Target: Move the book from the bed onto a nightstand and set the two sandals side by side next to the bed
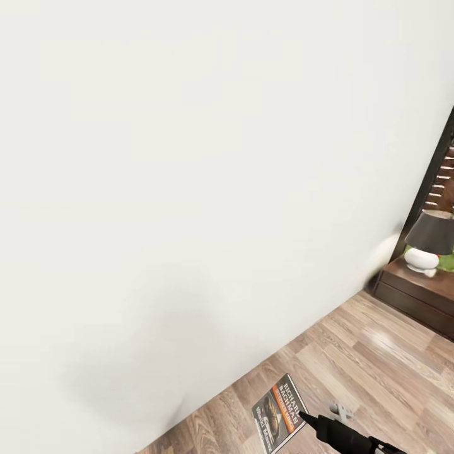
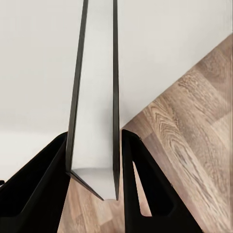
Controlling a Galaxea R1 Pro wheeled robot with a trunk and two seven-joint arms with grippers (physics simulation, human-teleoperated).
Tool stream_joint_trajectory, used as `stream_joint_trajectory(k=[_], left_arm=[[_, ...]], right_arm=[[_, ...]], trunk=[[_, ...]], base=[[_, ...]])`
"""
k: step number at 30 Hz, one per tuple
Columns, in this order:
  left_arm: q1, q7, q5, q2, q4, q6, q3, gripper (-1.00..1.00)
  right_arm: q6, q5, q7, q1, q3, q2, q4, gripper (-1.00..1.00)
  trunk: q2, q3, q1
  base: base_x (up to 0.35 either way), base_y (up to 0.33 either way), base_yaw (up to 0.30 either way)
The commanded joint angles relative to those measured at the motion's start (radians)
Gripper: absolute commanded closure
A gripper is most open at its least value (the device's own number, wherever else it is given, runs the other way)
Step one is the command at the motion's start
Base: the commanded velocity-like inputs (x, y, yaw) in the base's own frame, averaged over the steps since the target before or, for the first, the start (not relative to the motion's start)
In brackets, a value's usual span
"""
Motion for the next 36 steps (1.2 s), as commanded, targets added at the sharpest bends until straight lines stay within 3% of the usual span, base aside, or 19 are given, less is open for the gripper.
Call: stream_joint_trajectory(k=[1,15,29,36], left_arm=[[0.000,-0.001,-0.001,0.000,0.000,-0.005,-0.004,-1.00],[0.000,-0.001,-0.001,0.000,0.000,-0.005,-0.004,-1.00],[0.000,-0.001,-0.001,0.000,0.000,-0.005,-0.004,-1.00],[0.000,-0.001,-0.001,0.000,0.000,-0.005,-0.004,-1.00]], right_arm=[[-0.003,-0.004,0.003,-0.002,-0.004,0.000,0.003,1.00],[-0.003,-0.004,0.003,-0.002,-0.004,0.000,0.003,1.00],[-0.003,-0.004,0.003,-0.002,-0.004,0.000,0.003,1.00],[-0.002,-0.004,0.003,-0.002,-0.004,0.000,0.003,1.00]], trunk=[[-0.001,-0.001,0.000],[-0.001,-0.001,0.000],[-0.001,-0.001,0.000],[-0.001,-0.001,0.000]], base=[[0.000,0.000,-0.245],[0.012,0.000,-0.242],[0.271,0.000,-0.231],[0.070,0.000,-0.224]])
